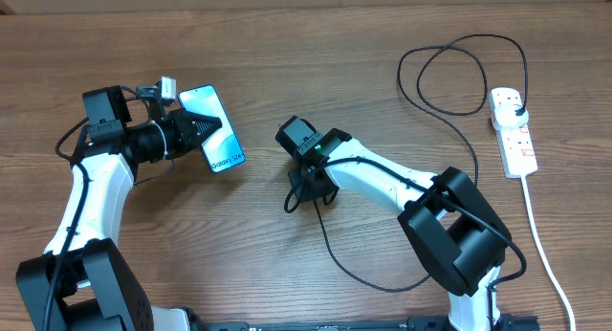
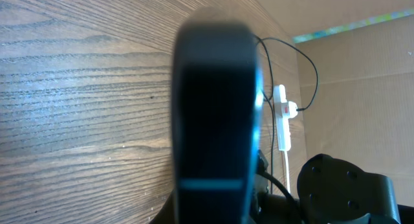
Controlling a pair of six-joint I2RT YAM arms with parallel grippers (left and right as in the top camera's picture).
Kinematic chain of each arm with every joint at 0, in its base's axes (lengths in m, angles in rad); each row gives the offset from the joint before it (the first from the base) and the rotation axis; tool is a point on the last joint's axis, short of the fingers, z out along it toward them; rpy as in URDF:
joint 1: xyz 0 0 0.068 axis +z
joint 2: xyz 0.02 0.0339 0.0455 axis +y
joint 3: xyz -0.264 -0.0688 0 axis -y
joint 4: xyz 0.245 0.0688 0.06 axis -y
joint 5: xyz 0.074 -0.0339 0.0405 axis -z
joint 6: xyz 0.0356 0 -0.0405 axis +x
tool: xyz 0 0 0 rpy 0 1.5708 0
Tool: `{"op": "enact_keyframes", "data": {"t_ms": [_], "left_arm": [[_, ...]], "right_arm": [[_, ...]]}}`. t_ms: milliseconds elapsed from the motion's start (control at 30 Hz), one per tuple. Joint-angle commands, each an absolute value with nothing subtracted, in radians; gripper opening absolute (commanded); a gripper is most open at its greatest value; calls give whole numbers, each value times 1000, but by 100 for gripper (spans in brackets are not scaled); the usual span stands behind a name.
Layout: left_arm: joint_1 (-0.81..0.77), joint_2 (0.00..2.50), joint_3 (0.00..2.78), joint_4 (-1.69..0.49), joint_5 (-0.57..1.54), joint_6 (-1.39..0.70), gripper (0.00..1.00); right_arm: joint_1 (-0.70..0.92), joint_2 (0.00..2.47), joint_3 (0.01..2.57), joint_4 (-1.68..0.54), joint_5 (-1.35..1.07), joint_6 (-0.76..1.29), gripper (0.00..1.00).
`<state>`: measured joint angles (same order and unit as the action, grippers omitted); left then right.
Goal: Plug charger to phone and switch on socket
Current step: 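Raise the USB-C plug with the right gripper beside the phone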
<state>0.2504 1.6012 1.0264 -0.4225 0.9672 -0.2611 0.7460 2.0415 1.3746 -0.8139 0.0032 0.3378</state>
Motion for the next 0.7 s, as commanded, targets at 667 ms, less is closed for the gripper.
{"op": "enact_keyframes", "data": {"t_ms": [667], "left_arm": [[273, 1507, 1028, -160, 1196, -502, 5]], "right_arm": [[536, 1685, 1375, -910, -856, 26, 4]]}}
